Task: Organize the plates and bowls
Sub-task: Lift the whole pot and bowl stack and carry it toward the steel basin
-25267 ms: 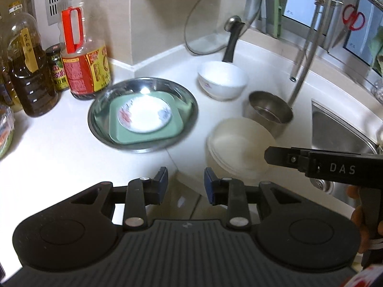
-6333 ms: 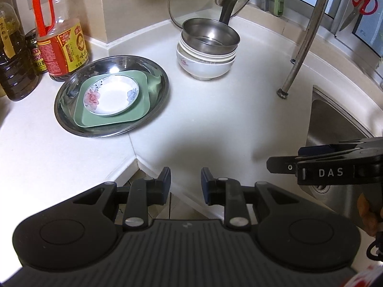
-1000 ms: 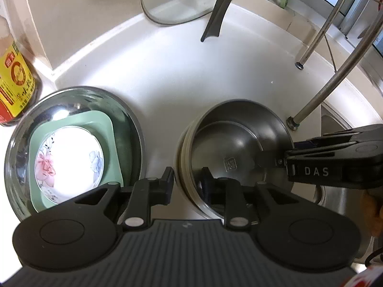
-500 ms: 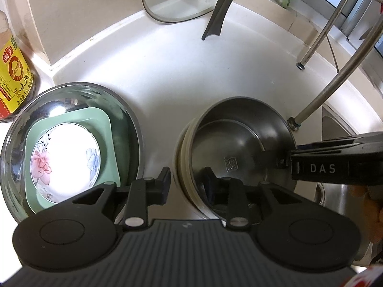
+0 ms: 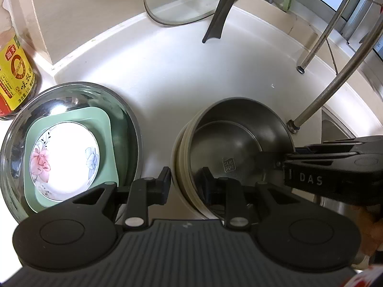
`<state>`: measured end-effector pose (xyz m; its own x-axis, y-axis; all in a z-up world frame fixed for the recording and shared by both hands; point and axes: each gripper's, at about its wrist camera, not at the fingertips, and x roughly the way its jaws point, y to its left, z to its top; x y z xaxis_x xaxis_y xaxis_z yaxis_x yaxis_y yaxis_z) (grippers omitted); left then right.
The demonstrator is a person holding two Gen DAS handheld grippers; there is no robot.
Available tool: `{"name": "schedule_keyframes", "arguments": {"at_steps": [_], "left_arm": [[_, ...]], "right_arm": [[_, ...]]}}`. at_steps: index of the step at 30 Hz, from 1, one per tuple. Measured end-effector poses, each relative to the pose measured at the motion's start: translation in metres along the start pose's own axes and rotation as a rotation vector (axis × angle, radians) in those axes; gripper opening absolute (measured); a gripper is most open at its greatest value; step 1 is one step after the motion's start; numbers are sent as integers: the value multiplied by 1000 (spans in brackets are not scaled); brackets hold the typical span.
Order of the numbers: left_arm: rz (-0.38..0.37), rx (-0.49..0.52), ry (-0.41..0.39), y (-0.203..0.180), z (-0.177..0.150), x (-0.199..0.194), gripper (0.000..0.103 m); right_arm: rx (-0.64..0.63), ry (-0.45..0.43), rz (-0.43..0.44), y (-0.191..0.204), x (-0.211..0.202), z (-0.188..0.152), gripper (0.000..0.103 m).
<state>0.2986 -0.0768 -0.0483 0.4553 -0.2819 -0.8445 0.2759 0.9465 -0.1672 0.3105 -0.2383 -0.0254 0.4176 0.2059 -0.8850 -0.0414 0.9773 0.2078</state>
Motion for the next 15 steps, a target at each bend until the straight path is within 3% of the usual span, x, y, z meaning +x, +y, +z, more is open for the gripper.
{"name": "schedule_keyframes", "arguments": {"at_steps": [9,15], "left_arm": [[18,34,-7,-7,-2,-2,24],[2,9,-1,-2,-1,0,24]], "right_arm": [[-25,-11,6,0,0,-2,18],[86,3,23,-9,1,1,18]]}}
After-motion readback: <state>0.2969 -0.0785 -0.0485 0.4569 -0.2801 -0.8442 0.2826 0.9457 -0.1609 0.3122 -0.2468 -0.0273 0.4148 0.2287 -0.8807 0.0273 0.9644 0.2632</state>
